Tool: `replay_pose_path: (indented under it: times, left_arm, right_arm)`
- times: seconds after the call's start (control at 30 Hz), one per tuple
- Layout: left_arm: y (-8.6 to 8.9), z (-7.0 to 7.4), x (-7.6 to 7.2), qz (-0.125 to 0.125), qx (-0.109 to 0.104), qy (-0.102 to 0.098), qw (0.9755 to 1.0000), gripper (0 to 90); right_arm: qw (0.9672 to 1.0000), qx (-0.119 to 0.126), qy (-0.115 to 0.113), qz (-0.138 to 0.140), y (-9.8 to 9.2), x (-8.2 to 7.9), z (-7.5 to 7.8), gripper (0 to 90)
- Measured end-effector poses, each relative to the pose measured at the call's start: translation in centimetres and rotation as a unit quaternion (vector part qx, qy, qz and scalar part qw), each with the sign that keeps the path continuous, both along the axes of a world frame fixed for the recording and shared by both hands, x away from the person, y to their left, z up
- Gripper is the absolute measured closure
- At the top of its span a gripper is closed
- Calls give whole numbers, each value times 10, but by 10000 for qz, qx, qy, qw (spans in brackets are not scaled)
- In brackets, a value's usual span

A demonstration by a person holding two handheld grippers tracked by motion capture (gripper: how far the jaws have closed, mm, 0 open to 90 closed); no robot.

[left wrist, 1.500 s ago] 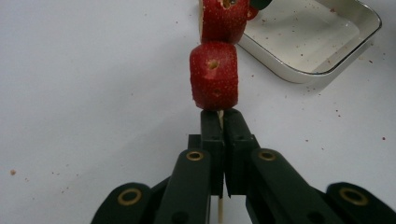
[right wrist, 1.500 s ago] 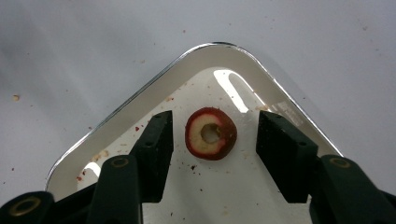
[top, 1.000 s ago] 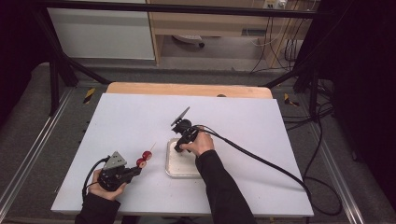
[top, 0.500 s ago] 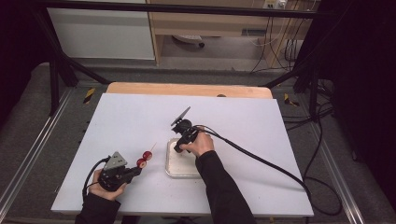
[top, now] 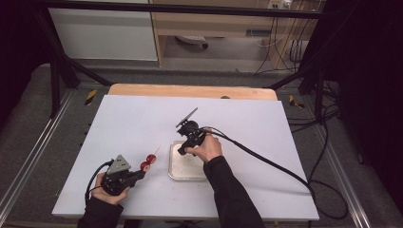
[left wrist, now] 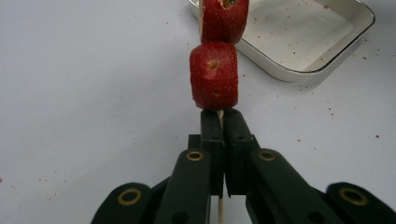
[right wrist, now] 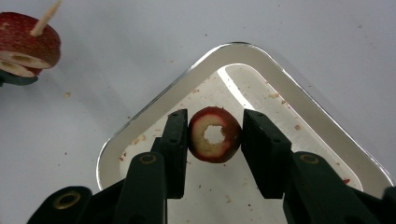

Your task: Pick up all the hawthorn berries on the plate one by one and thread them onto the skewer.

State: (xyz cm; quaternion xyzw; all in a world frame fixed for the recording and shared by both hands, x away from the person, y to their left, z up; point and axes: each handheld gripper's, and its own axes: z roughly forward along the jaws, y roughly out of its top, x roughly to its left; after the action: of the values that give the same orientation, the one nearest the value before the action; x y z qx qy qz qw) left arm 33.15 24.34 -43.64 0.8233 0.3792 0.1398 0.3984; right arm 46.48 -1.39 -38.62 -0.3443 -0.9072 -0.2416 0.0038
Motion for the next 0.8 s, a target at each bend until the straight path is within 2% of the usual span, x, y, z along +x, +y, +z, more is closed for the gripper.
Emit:
replay_pose_path:
  times: [0.17, 0.33, 0.47, 0.6, 0.8]
  left_arm:
    - [-2, 0, -1, 0, 0, 5, 10000, 880]
    - [-4, -1, -1, -25, 20, 7, 10000, 880]
    - [-6, -1, -2, -41, 8, -17, 10000, 880]
    - [-8, 0, -3, -37, -40, -28, 10000, 880]
    - [-14, 0, -4, -26, -92, -54, 9999, 880]
  right_arm:
    - [9998, 157, -78, 14, -5, -6, 3, 623]
    - [9994, 340, -56, -61, -14, -13, 2, 623]
    - [9985, 518, -149, -96, -24, -18, 2, 623]
    - [9955, 875, -273, -253, -35, -23, 2, 624]
    - [9872, 1426, -480, -532, -50, -32, 3, 624]
